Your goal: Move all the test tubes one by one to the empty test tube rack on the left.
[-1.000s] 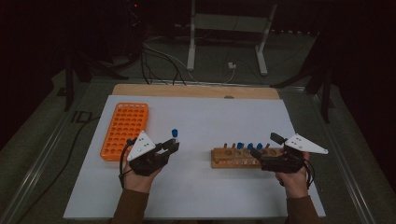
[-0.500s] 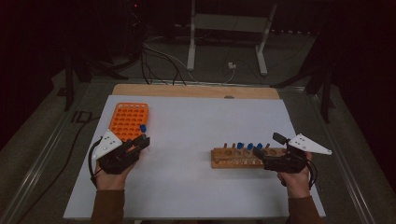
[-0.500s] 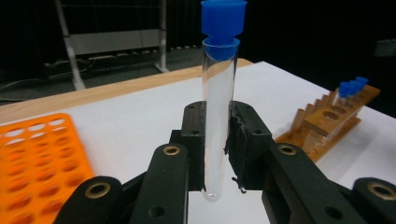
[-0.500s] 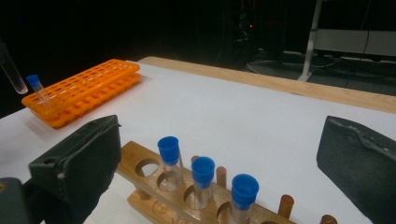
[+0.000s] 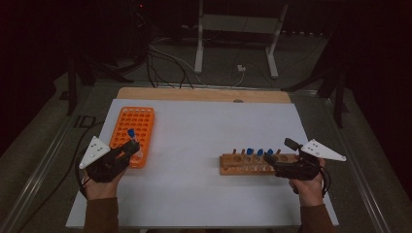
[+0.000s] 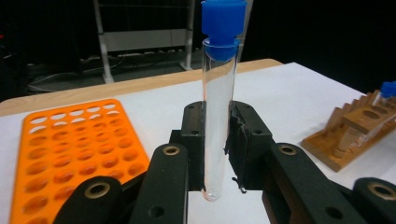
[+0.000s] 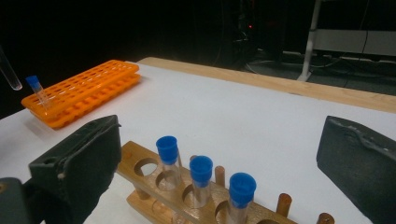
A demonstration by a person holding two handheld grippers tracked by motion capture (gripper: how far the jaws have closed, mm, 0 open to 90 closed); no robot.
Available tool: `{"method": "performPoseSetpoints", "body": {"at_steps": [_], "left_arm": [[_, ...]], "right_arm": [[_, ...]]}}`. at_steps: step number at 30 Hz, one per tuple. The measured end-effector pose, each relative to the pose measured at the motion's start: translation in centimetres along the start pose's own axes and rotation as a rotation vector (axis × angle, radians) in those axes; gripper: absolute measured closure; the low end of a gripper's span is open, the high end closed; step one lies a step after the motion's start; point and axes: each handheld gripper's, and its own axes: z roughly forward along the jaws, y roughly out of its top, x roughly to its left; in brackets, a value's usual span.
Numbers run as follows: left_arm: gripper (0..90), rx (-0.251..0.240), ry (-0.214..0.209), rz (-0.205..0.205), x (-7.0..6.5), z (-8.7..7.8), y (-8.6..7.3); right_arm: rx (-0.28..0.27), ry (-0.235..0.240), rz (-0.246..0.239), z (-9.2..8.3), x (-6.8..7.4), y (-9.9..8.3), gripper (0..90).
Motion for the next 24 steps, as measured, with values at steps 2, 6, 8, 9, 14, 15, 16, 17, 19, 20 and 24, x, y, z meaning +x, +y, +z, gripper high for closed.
{"method": "performPoseSetpoints", "body": {"at_steps": [2,6,8,9,14,15,16,17,19,20,24], "left_arm": [[77.1,-0.005,0.009,-0.007,0.3,-0.2,-0.1],[77.0,-0.002,0.035,-0.007,0.8,-0.4,-0.4],[77.0,0.004,0.047,-0.001,0.9,-0.4,-0.6],[77.0,0.008,0.054,0.004,0.9,-0.3,-0.7],[77.0,0.008,0.081,0.019,1.2,-0.4,-1.1],[77.0,0.006,0.088,0.017,1.3,-0.4,-1.2],[77.0,0.005,0.094,0.011,1.5,-0.4,-1.3],[77.0,0.006,0.1,0.007,1.6,-0.4,-1.5],[77.0,0.005,0.112,0.002,1.8,-0.4,-1.7],[77.0,0.009,0.12,0.003,1.9,-0.4,-1.8],[77.1,0.016,0.134,0.0,2.2,-0.1,-2.2]], "right_arm": [[-0.002,0.0,0.0,0.0,0.0,0.0,0.4],[-0.003,0.0,0.003,-0.1,-0.1,0.0,0.4],[-0.005,0.001,0.005,-0.1,-0.1,0.0,0.4],[-0.005,0.001,0.004,-0.2,-0.1,0.0,0.4],[-0.006,-0.001,0.003,-0.2,-0.1,0.0,0.4],[-0.006,0.0,0.003,-0.2,-0.1,0.0,0.4],[-0.006,0.001,0.004,-0.2,-0.1,0.0,0.4],[-0.008,0.004,0.006,-0.2,-0.1,0.0,0.4],[-0.01,0.006,0.007,-0.3,0.0,0.1,0.4],[-0.011,0.005,0.005,-0.3,0.0,0.1,0.4],[-0.01,0.006,0.003,-0.2,0.0,0.1,0.5]]}}
